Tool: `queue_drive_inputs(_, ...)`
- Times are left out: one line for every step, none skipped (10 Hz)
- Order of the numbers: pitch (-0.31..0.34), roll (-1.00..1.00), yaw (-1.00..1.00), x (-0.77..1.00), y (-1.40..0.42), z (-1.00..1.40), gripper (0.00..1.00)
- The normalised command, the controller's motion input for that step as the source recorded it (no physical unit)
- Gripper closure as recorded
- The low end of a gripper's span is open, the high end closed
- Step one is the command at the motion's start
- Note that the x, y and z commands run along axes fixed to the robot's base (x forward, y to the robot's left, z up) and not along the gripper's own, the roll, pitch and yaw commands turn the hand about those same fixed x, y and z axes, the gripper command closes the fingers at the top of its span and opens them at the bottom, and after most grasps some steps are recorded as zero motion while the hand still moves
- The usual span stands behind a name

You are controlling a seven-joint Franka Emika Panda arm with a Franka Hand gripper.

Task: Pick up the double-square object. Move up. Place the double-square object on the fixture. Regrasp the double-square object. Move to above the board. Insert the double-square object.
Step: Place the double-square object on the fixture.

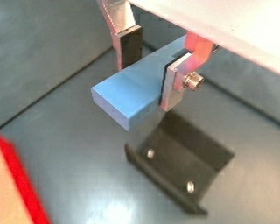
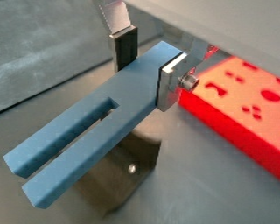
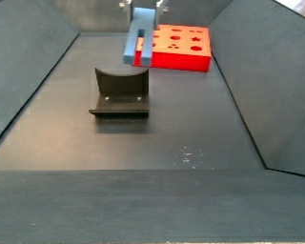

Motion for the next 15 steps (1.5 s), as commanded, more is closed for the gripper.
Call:
queue_drive_inputs(0.062, -1.0, 0.12, 0.77, -0.05, -0.05, 1.0)
queue_drive_inputs(0.099, -1.0, 0.09, 0.63, 0.01, -0.02, 1.0)
queue_drive_inputs(0.11, -1.0, 0.07, 0.59, 0.03, -0.02, 1.0)
queue_drive_inputs(0.132, -1.0, 0.04, 0.49, 0.04, -0.02, 1.0)
queue_drive_inputs(0.155, -1.0, 0.01, 0.4, 0.04, -0.02, 1.0)
queue_drive_inputs(0.17, -1.0, -0.02, 0.33, 0.05, -0.02, 1.0)
queue_drive_inputs(0.176, -0.95, -0.06, 0.27, 0.05, -0.02, 1.0)
queue_drive_inputs(0.159, -0.79, -0.09, 0.2, 0.05, -0.02, 1.0)
queue_drive_inputs(0.135, -0.58, -0.11, 0.12, 0.05, -0.02, 1.0)
queue_drive_inputs(0.107, -0.41, -0.12, 0.08, 0.05, -0.02, 1.0)
queue_drive_inputs(0.081, -0.31, -0.13, 0.07, 0.04, -0.01, 1.0)
queue_drive_inputs(0.22, -1.0, -0.11, 0.13, 0.13, -1.0, 1.0)
queue_drive_inputs(0.207, -1.0, -0.11, 0.13, 0.13, -1.0, 1.0)
queue_drive_inputs(0.224, -0.98, -0.17, 0.15, 0.14, -1.0, 1.0)
queue_drive_inputs(0.185, -0.78, -0.19, 0.17, 0.13, -1.0, 1.0)
